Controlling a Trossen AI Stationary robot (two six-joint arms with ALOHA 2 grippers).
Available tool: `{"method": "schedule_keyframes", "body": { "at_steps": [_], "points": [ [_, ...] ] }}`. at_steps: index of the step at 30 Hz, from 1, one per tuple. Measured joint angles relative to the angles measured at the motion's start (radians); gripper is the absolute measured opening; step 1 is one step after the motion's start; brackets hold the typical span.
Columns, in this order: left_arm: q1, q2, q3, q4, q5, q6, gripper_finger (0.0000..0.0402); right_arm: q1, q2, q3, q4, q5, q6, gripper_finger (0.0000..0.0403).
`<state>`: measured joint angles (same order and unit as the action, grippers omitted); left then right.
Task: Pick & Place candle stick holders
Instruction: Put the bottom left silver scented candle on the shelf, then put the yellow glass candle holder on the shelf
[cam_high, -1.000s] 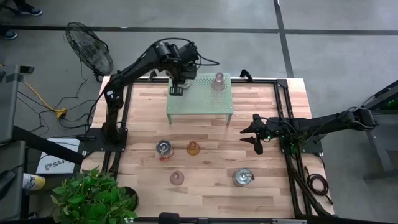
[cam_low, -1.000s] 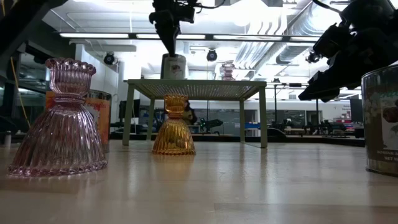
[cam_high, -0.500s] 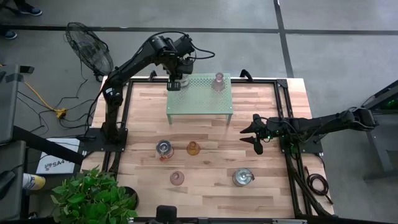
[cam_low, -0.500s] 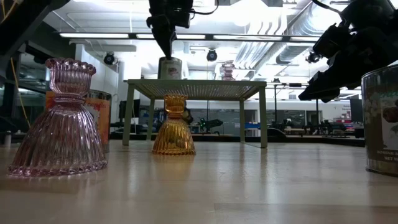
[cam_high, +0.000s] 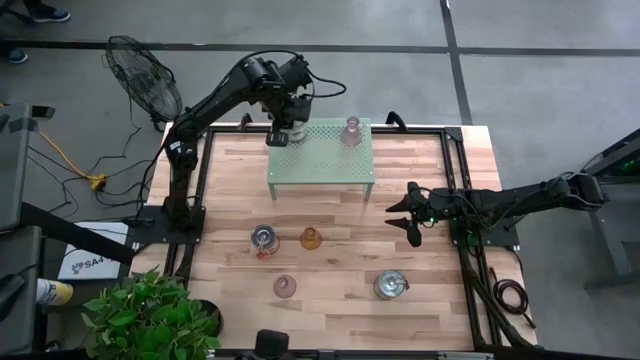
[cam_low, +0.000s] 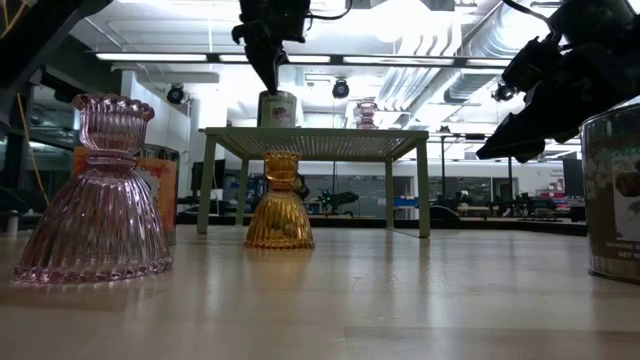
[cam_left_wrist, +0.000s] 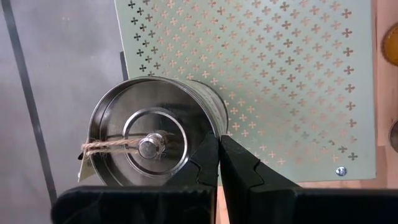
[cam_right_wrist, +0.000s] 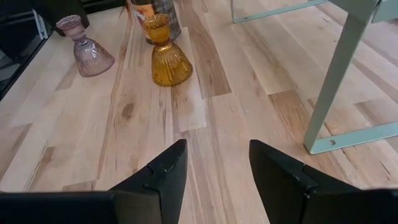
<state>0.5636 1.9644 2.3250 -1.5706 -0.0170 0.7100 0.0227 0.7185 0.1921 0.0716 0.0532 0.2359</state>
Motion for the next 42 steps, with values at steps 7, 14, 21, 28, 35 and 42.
{"method": "schedule_keyframes", "body": {
  "at_steps": [7,14,21,28,35,42],
  "points": [
    [0.000,0.000,-0.057,0.006,-0.026,0.020,0.0000,0.000,0.000,0.000,0.000,0.000,0.000,0.0167],
    [0.000,0.000,-0.062,0.020,-0.037,0.018,0.0000,0.000,0.000,0.000,0.000,-0.003,0.000,0.0167],
    [-0.001,0.000,-0.063,0.020,-0.052,-0.011,0.0001,0.000,0.000,0.000,0.000,-0.003,0.000,0.0167],
    [-0.001,0.000,-0.063,0.020,-0.065,-0.077,0.0019,0.000,0.000,0.000,0.000,-0.003,0.008,0.0167],
    [-0.003,0.000,-0.063,0.022,-0.093,-0.094,0.0056,0.000,0.000,0.000,0.000,-0.008,0.011,0.0167],
    [-0.009,0.000,-0.008,0.018,-0.106,-0.180,0.0137,0.000,0.000,0.000,0.000,-0.008,0.011,0.0167]
  ]
}}
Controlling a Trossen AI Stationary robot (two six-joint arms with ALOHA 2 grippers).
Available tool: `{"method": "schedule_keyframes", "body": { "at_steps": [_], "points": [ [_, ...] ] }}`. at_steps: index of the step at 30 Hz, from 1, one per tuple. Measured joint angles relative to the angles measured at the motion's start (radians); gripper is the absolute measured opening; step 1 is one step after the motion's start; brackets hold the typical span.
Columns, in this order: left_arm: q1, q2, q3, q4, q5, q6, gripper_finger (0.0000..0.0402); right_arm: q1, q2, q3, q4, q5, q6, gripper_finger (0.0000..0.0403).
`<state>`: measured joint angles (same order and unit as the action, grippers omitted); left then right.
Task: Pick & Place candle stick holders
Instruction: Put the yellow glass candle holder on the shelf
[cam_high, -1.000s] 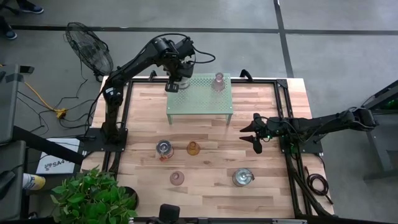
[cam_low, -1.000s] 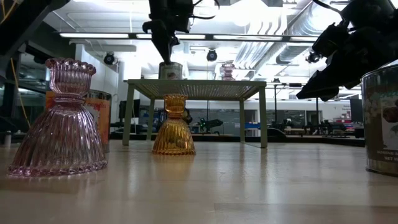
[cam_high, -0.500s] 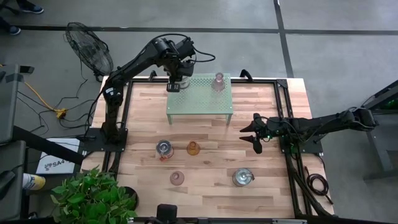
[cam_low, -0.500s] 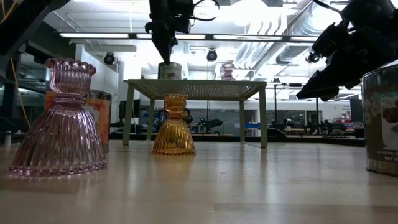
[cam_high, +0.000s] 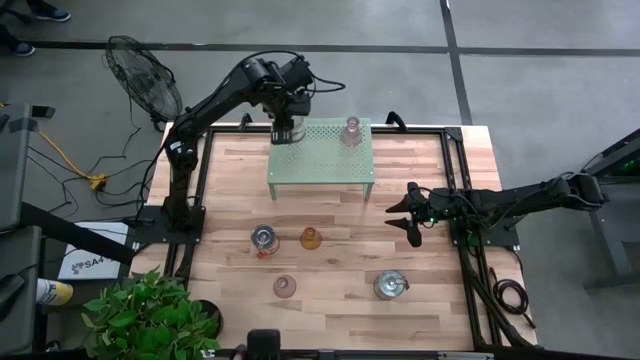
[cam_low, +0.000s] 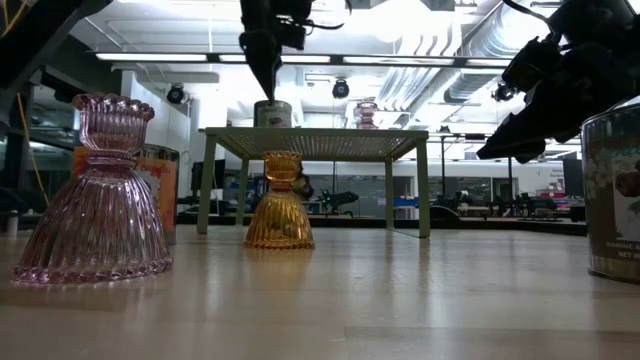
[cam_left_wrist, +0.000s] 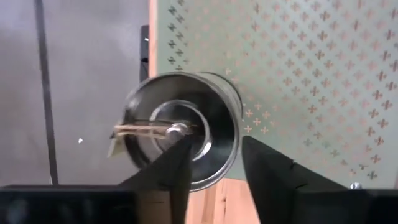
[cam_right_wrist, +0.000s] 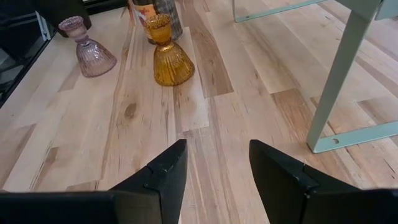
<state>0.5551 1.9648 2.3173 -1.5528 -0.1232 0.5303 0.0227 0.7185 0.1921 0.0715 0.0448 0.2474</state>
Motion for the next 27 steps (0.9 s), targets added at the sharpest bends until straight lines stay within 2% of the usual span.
{"method": "schedule_keyframes", "body": {
  "at_steps": [5,9,15,21,27],
  "points": [
    [-0.034,-0.013,0.032,0.001,-0.017,-0.020,0.0183,0.000,0.000,0.000,0.000,0.000,0.004,0.0167],
    [-0.072,-0.027,0.039,-0.013,-0.085,-0.029,0.0200,0.000,0.000,0.000,-0.001,0.000,0.007,0.0167],
    [-0.142,-0.046,0.039,-0.019,-0.168,-0.093,0.0202,0.000,0.000,0.000,0.000,0.000,0.013,0.0167],
    [-0.218,-0.048,0.039,-0.019,-0.180,-0.241,0.0202,0.000,0.000,0.000,0.000,0.000,0.018,0.0167],
    [-0.303,-0.048,0.039,-0.019,-0.172,-0.295,0.0202,0.000,0.000,0.000,0.000,0.000,0.018,0.0167]
  ]
}}
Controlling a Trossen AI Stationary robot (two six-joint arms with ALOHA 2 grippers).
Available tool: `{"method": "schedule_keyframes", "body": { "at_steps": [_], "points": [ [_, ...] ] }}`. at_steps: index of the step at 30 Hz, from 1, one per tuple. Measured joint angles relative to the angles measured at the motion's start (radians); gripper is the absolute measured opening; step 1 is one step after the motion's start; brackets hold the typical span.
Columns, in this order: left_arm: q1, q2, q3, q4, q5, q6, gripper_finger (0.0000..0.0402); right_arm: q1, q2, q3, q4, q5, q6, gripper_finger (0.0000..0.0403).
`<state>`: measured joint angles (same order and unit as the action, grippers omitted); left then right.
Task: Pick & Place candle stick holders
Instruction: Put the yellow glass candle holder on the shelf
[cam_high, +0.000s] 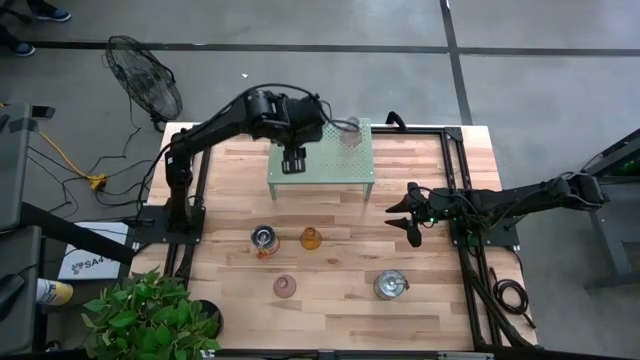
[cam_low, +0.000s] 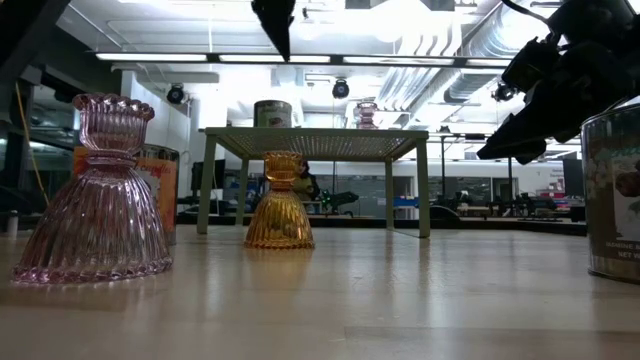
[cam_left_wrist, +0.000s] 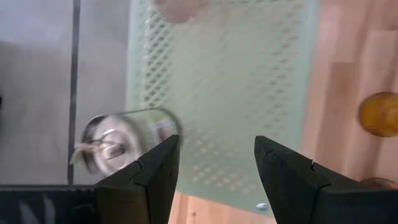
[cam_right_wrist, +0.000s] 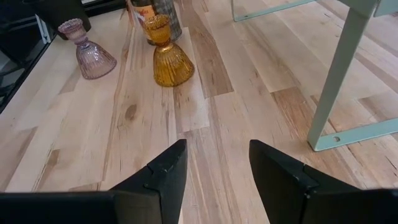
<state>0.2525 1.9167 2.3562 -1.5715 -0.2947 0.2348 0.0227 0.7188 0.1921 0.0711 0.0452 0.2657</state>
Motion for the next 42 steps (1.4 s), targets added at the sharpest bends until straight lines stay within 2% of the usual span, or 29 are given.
{"method": "schedule_keyframes", "body": {
  "at_steps": [10,16,22,33,42],
  "points": [
    [-0.149,0.000,0.000,0.000,0.057,-0.123,0.0202,0.000,0.000,0.000,0.000,-0.004,0.000,0.0167],
    [-0.233,-0.002,-0.058,0.001,0.057,-0.193,0.0202,0.000,0.000,0.000,0.000,-0.033,0.000,0.0167],
    [-0.305,-0.002,-0.185,0.019,0.057,-0.241,0.0202,0.000,0.000,0.000,0.000,-0.034,0.000,0.0167],
    [-0.414,-0.001,-0.475,0.270,0.106,-0.251,0.0202,0.000,0.000,0.000,0.000,-0.034,-0.004,0.0167],
    [-0.445,-0.001,-0.653,0.441,0.119,-0.269,0.0202,0.000,0.000,0.000,0.000,-0.034,-0.004,0.0167]
  ]
}}
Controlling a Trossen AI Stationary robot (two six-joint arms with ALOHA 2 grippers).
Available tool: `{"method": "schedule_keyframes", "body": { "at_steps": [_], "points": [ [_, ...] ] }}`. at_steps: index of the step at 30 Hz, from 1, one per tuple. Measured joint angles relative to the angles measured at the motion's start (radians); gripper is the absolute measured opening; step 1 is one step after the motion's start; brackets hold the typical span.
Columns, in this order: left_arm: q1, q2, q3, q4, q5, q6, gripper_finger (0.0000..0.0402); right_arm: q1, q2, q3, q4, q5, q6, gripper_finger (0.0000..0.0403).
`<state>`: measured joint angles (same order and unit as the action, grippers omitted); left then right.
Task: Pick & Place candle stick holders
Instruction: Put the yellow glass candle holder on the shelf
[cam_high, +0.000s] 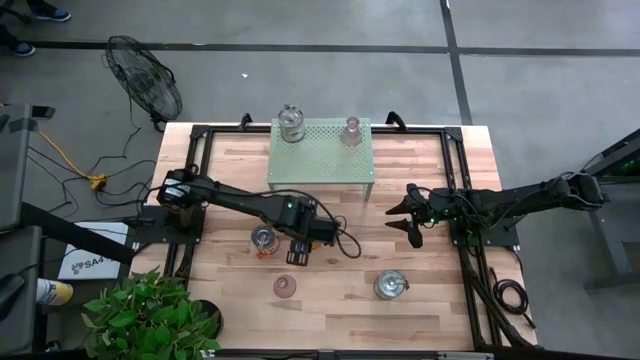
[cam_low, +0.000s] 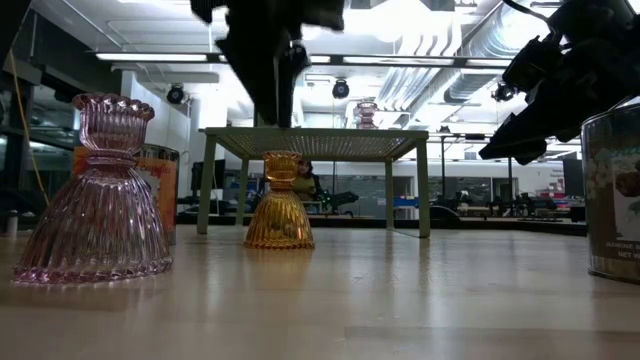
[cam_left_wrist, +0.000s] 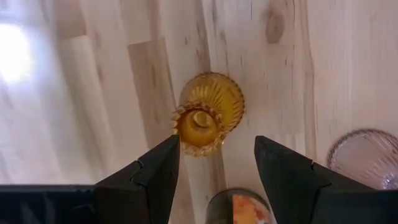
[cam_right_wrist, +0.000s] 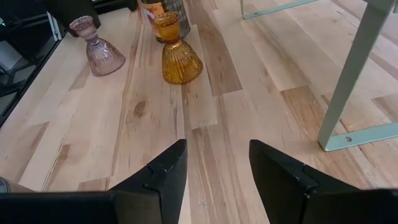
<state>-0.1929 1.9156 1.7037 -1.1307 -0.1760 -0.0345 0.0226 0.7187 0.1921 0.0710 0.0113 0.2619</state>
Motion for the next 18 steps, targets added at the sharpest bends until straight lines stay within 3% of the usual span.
{"method": "schedule_keyframes", "body": {
  "at_steps": [18],
  "points": [
    [0.003,0.000,-0.138,0.142,0.031,-0.017,0.0201,0.000,0.000,0.000,-0.002,0.000,0.001,0.0167]
  ]
}}
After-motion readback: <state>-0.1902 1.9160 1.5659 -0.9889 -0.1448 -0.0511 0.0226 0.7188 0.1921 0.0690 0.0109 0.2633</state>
